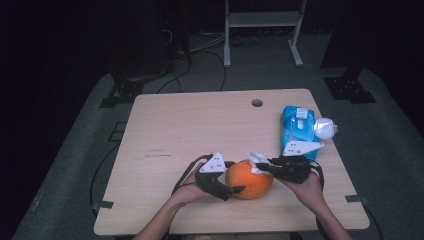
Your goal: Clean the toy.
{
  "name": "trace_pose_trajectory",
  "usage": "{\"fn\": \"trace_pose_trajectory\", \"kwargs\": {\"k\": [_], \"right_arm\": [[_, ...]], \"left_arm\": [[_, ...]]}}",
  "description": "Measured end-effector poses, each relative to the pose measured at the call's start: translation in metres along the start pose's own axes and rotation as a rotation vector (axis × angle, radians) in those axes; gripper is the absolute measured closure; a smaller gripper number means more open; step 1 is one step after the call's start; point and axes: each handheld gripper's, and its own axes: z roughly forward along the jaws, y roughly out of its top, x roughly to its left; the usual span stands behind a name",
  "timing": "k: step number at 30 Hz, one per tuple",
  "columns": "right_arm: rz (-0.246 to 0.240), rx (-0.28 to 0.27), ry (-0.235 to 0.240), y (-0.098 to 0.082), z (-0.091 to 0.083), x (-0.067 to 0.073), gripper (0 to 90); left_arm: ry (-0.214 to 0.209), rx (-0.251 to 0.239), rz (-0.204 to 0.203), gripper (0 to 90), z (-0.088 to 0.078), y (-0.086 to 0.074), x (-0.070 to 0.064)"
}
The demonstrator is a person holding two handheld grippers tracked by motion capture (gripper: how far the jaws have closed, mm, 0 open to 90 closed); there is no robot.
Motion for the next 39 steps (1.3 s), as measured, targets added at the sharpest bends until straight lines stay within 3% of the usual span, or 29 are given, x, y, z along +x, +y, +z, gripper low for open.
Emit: {"fn": "trace_pose_trajectory", "kwargs": {"k": [1,7,12,15,18,21,24,27,30,32,37,39], "right_arm": [[0.013,0.002,-0.007,-0.002,-0.002,-0.004,80.4],[0.024,-0.003,-0.018,-0.004,-0.004,-0.007,80.4],[0.011,-0.025,-0.016,0.002,-0.003,-0.001,80.5],[0.014,-0.056,0.023,0.007,-0.006,0.006,80.6],[-0.043,-0.055,0.062,0.015,0.002,0.024,80.5],[-0.065,-0.052,0.056,0.017,0.004,0.028,80.5],[-0.037,-0.064,0.049,0.015,0.0,0.019,80.5],[0.016,-0.058,0.041,0.007,0.0,0.006,80.5],[0.038,-0.05,0.048,0.004,0.002,0.003,80.5],[0.019,-0.05,0.046,0.006,0.002,0.009,80.6],[-0.039,-0.056,0.057,0.013,0.005,0.026,80.5],[-0.068,-0.046,0.055,0.016,0.007,0.032,80.5]], "left_arm": [[0.0,0.009,-0.011,10.0,0.0,-0.001,0.001],[-0.021,0.028,-0.011,8.7,0.009,-0.009,0.003],[0.018,0.009,0.036,26.5,0.002,-0.004,-0.002],[0.031,0.015,0.025,29.8,0.001,0.0,-0.002],[0.037,0.02,0.047,31.2,0.002,0.002,-0.006],[0.036,0.008,0.052,31.6,-0.004,0.007,-0.009],[0.042,-0.012,0.05,31.9,-0.012,0.013,-0.009],[0.044,0.0,0.058,31.8,-0.012,0.012,-0.009],[0.039,0.005,0.05,31.8,-0.01,0.01,-0.007],[0.05,0.008,0.035,31.4,-0.01,0.01,-0.006],[0.086,-0.005,-0.064,29.6,-0.009,0.01,-0.003],[0.087,-0.007,-0.084,29.5,-0.008,0.01,-0.001]]}}
